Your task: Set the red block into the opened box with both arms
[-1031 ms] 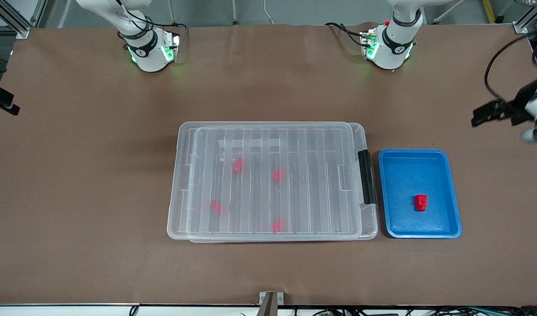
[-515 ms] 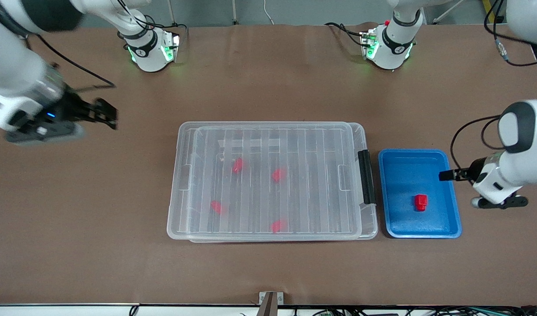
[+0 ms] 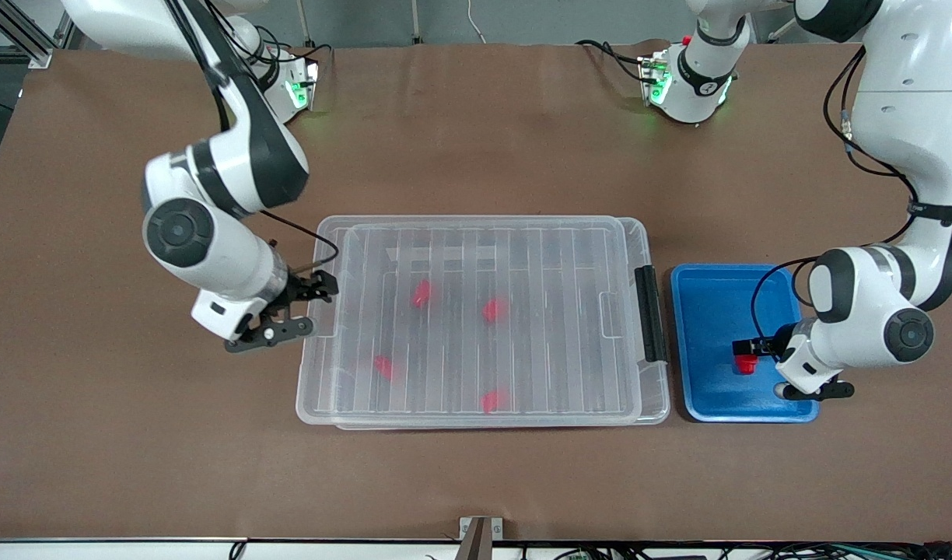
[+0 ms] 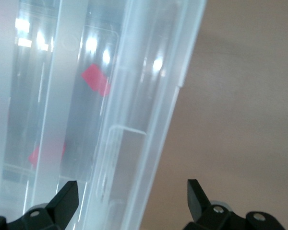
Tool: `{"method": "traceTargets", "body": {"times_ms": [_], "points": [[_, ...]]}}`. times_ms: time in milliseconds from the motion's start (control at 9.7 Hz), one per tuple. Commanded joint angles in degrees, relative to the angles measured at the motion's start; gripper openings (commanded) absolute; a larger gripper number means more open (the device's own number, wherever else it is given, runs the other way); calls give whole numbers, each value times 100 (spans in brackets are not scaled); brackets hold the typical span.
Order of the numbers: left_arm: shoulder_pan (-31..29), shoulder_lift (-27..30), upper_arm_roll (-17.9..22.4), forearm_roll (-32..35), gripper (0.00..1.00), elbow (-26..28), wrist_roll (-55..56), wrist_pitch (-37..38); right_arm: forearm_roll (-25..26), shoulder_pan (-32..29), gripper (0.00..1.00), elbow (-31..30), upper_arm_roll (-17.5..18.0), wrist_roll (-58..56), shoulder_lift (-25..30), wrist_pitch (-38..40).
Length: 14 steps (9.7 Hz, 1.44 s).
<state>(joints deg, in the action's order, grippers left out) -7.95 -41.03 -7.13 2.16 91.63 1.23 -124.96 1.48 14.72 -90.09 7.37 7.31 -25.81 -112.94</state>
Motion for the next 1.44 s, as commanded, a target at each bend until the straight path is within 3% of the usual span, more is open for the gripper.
{"method": "traceTargets", "body": {"times_ms": [0,206,412,515,825,1134,1340], "points": [[5,-370,10,83,61,-92,0,-544,98,-4,100,-526,19,-2,173,-491],[13,-405,1,83,24,-92,79,-555,465,-101,100,-562,19,7,86,-501],[-22,-274,-8,82,0,-92,36,-521,790,-197,100,-685,19,-28,76,-553],[-13,5,-8,83,0,-92,27,-338,1036,-311,100,-737,19,-98,85,-536],[66,1033,-130,4,0,-513,236,1295,1091,-837,100,-712,1,-677,146,-265],[66,1632,-980,74,0,-540,1236,1764,1091,-1225,100,-668,-104,-1170,278,43],[92,1669,-1622,91,0,-532,2139,1809,1013,-1217,100,-493,-122,-1101,278,202]]}}
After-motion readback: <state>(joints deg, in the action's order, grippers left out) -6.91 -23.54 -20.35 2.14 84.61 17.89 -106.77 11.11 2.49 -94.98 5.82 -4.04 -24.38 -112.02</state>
